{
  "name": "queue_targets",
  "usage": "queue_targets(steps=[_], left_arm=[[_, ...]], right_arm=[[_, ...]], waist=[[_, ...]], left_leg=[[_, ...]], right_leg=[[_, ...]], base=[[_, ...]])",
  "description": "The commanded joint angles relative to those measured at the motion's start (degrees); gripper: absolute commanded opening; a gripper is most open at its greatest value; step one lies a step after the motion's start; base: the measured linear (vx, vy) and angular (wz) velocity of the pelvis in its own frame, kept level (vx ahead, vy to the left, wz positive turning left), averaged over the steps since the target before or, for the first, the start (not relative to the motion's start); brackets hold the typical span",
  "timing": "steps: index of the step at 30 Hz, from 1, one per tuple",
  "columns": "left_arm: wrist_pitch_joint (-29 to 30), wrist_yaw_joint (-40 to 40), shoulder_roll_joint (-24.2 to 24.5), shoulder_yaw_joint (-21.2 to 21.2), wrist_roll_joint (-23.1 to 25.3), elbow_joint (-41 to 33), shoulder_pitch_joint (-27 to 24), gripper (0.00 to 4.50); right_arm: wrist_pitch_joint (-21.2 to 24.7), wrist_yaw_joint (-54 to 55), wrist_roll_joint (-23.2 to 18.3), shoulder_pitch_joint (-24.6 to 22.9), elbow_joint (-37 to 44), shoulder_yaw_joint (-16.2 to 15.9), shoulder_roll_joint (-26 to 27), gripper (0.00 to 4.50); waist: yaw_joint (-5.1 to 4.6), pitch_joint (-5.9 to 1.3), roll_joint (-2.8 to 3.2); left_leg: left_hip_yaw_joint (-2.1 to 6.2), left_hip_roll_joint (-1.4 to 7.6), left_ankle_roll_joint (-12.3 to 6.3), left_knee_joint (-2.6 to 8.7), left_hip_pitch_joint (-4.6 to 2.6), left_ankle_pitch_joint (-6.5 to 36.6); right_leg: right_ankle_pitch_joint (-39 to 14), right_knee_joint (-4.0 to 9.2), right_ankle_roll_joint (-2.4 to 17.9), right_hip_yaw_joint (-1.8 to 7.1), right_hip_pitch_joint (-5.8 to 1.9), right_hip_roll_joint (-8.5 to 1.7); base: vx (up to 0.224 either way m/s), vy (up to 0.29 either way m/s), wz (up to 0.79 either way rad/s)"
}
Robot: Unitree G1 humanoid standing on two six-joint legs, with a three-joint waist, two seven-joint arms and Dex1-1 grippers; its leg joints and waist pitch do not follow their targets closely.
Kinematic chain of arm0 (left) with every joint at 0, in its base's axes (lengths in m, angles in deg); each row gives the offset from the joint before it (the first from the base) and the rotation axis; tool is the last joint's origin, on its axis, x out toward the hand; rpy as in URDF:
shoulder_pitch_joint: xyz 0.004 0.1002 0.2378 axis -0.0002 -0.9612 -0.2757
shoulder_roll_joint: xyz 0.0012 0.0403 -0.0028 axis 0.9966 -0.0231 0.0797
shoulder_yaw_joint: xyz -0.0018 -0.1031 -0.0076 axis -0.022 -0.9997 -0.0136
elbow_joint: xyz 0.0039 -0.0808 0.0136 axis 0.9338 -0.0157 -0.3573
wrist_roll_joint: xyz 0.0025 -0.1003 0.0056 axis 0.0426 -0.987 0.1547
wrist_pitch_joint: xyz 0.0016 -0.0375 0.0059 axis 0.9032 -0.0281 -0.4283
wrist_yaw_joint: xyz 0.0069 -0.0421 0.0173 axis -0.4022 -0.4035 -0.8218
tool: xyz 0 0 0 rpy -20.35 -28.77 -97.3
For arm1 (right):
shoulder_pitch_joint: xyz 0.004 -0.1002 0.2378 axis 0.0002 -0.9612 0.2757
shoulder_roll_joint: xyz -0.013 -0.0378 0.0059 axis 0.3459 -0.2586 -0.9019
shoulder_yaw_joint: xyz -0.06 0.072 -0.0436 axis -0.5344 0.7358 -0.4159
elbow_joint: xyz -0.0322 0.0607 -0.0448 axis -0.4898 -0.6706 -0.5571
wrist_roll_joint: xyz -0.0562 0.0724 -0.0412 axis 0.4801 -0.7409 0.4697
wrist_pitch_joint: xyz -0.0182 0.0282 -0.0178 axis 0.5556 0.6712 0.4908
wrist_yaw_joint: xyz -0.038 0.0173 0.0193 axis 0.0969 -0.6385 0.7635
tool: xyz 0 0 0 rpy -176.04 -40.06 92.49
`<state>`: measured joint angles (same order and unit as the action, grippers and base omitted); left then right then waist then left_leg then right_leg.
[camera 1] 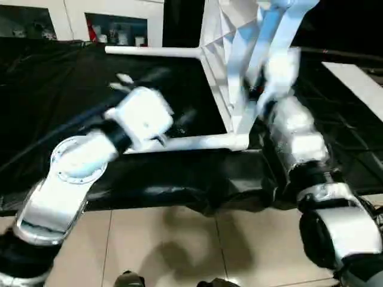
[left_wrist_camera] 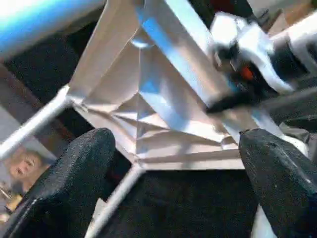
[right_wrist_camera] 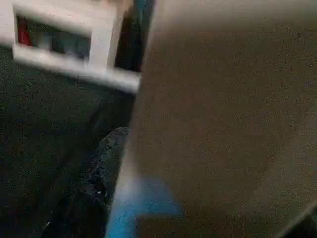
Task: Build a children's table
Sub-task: Flip table
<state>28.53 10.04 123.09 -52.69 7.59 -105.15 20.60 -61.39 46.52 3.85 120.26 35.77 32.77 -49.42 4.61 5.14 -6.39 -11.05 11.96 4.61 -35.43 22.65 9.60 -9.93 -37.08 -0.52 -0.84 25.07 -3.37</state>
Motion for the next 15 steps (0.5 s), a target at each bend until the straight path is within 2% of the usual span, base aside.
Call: queue_targets(steps=[1, 2, 6, 8, 12, 13, 15], left_arm=[[-2.6, -0.4, 0.5, -0.3, 2.0, -0.5, 3.0, 4.5], [-3.3, -1.0, 0.6, -0.6, 2.8, -0.2, 3.8, 4.5], [-6.3, -3.5, 0.5, -1.9, 5.5, 1.7, 7.2, 4.5], [-7.6, -5.0, 0.4, -2.5, 7.2, 3.0, 9.2, 4.5], [-10.1, -7.6, 0.7, -2.5, 11.4, 5.6, 11.7, 4.5], [-10.9, -7.9, 1.0, -2.4, 12.6, 6.5, 12.3, 4.5], [-11.9, -7.5, 1.6, -1.9, 13.8, 7.7, 13.0, 4.5]], right_arm=[[0.9, 1.0, 0.3, -0.5, -1.3, 0.7, -0.8, 3.08], [1.0, 1.0, 0.5, -0.6, -1.6, 0.5, -0.8, 3.08], [-0.4, -0.1, 0.9, -0.9, -2.9, 0.2, -0.9, 3.08], [-1.6, -0.7, 0.7, -0.7, -3.7, 0.3, -0.8, 2.8], [-2.5, -1.0, 0.5, -0.3, -4.7, 0.4, -0.8, 2.61], [-2.6, -1.0, 0.5, -0.2, -4.8, 0.4, -0.8, 2.36], [-2.7, -1.0, 0.5, -0.2, -4.9, 0.4, -0.9, 2.31]], waist=[[-0.36, -4.92, 1.68], [-0.36, -4.79, 1.61], [-0.4, -4.81, 1.62], [-0.47, -4.81, 1.79], [-0.36, -4.92, 1.86], [-0.34, -4.96, 2.07], [-0.37, -4.96, 1.97]], left_leg=[[0.28, 0.47, 4.04, 3.78, -1.58, 13.1], [0.28, 0.44, 3.9, 3.8, -1.37, 12.4], [0.27, 0.43, 4.16, 3.72, -1.34, 12.1], [0.32, 0.43, 4.14, 3.73, -1.43, 13.1], [0.34, 0.5, 4.15, 3.64, -1.49, 12.9], [0.42, 0.5, 4.17, 3.65, -1.43, 12.8], [0.43, 0.5, 4.18, 3.69, -1.48, 13.3]], right_leg=[[-10.8, 3.86, 7.7, 1.35, -2.45, -2.42], [-9.9, 3.75, 7.9, 1.29, -2.6, -2.33], [-10.0, 3.65, 7.8, 1.26, -2.62, -2.41], [-10.8, 3.74, 7.8, 1.25, -2.51, -2.36], [-10.2, 3.64, 8.1, 1.24, -2.52, -2.51], [-10.0, 3.57, 8.1, 1.21, -2.59, -2.5], [-10.5, 3.62, 8.1, 1.17, -2.54, -2.51]], base=[[0.0, 0.0, 0.0], [0.0, 0.0, 0.0], [0.0, 0.0, 0.0], [0.0, 0.0, 0.0], [0.0, 0.0, 0.0], [0.0, 0.0, 0.0], [0.0, 0.0, 0.0]])
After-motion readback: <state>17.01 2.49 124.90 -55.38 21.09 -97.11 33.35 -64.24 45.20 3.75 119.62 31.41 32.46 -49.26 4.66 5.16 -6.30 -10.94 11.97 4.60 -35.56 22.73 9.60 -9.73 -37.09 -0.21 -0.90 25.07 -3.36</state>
